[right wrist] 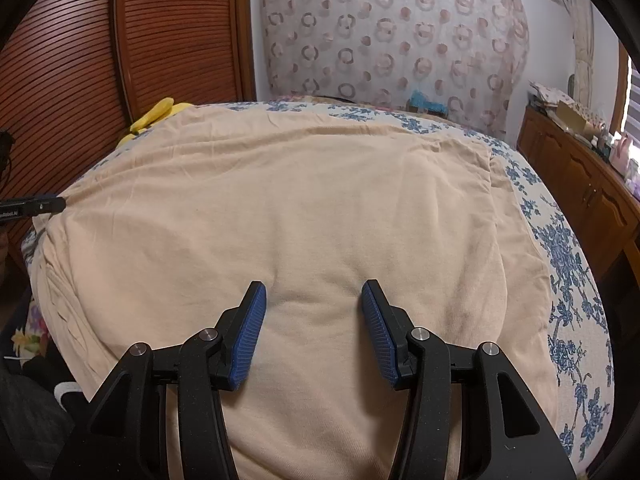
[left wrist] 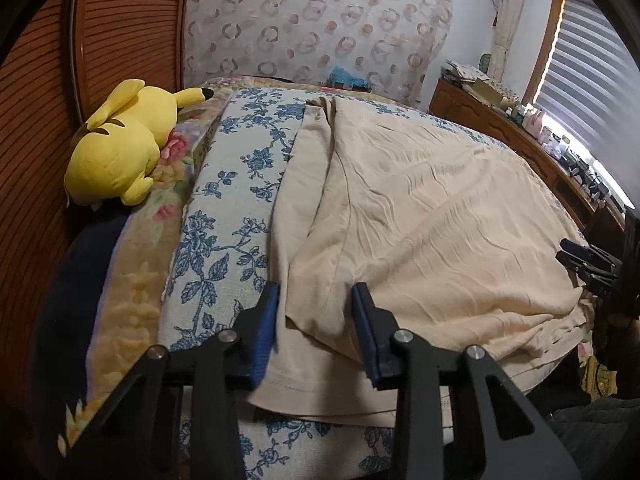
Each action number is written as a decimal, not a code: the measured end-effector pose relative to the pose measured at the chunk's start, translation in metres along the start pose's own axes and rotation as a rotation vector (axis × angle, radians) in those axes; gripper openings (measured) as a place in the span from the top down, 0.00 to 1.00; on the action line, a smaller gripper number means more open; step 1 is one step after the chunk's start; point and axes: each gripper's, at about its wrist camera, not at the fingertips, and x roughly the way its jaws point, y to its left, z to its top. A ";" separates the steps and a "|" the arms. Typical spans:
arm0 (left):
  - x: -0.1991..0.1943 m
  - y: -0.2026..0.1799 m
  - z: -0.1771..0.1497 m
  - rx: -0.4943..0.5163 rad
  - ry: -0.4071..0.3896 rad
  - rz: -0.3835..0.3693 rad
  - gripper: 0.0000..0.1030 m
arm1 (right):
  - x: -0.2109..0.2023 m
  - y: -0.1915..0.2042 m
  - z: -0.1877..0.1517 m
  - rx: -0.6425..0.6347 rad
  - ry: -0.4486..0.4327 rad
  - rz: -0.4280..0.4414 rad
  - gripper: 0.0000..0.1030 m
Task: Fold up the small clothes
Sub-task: 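Grasp the shirt edge with the left gripper and lift it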
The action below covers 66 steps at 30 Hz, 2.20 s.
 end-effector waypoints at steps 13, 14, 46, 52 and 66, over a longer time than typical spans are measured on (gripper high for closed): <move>-0.023 -0.044 0.023 0.097 -0.064 -0.140 0.95 | -0.002 -0.005 0.004 -0.007 0.031 0.026 0.51; -0.026 -0.056 0.031 0.117 -0.074 -0.166 0.96 | -0.004 -0.008 0.005 0.006 0.035 0.022 0.50; 0.003 -0.392 0.119 0.608 0.017 -0.593 0.97 | -0.116 -0.125 -0.059 0.245 -0.062 -0.147 0.50; 0.015 -0.398 0.110 0.613 0.056 -0.542 0.89 | -0.121 -0.133 -0.066 0.258 -0.055 -0.155 0.50; 0.030 -0.274 0.120 0.502 0.013 -0.343 0.42 | -0.100 -0.122 -0.035 0.194 -0.045 -0.129 0.50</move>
